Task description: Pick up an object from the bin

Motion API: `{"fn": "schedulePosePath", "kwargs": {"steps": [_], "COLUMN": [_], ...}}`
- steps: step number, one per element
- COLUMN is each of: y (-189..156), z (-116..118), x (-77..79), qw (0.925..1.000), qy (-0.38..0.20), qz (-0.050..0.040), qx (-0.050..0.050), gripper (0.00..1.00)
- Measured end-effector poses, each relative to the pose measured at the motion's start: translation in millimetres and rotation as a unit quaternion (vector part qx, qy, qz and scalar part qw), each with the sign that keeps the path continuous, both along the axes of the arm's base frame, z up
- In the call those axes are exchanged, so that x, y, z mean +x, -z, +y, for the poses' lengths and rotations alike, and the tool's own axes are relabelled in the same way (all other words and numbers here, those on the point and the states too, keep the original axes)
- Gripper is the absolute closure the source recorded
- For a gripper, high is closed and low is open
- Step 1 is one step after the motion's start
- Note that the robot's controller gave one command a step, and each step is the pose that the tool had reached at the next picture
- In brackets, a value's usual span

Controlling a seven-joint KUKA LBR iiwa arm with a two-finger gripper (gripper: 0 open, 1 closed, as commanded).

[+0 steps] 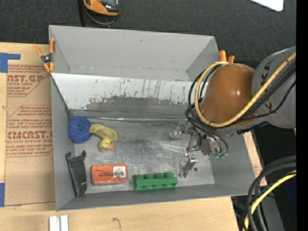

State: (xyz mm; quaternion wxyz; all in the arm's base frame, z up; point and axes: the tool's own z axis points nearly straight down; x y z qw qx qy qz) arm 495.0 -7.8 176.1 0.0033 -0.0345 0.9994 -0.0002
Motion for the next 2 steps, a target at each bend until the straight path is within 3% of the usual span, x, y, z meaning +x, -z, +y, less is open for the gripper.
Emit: {"fn": "schedulePosePath", "kwargs": {"steps": [1,2], "y": [34.7,62.0], "z": [0.6,18.7], "x": [-9.7,-11.4], "qw": [0.9962,0.9820], "qy": [-0.087,-0.189], "qz": [0.0036,0.0032], "qx": [0.000,0.000], "gripper": [0.00,0.00]}}
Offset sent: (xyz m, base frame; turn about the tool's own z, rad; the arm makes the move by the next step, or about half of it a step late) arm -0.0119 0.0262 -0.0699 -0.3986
